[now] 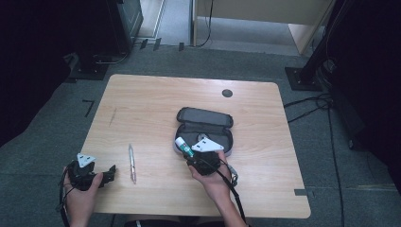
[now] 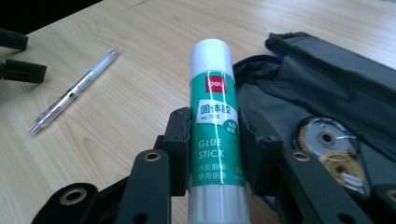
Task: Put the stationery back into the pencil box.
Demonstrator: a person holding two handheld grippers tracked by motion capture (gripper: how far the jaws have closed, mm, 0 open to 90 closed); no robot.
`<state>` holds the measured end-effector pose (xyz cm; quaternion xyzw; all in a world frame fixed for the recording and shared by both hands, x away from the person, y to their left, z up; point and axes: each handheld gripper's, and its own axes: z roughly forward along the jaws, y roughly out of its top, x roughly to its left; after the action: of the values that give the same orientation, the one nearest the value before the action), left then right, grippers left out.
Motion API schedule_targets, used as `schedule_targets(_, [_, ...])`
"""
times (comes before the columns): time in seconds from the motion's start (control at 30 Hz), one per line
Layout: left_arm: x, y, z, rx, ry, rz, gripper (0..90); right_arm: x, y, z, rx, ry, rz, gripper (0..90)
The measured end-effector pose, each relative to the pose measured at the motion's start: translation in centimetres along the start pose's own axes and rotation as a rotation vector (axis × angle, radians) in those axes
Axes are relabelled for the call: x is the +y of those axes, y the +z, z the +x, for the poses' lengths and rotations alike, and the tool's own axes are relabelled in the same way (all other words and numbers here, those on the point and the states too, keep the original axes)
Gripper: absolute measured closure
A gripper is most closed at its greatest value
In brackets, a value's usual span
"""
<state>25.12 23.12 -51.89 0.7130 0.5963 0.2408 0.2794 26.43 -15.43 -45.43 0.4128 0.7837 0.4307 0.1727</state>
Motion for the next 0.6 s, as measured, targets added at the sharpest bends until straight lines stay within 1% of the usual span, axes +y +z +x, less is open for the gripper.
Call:
schedule_targets(0.37, [0.0, 0.0, 0.0, 0.0, 0.0, 0.0, 0.0, 0.7, -0.8, -2.1, -0.038, 0.026, -0.015, 66.1])
schedule_targets(0.6, [0.0, 0.0, 0.0, 0.0, 0.0, 0.0, 0.0, 1.0, -0.8, -3.3, -0.057, 0.034, -0.011, 66.1])
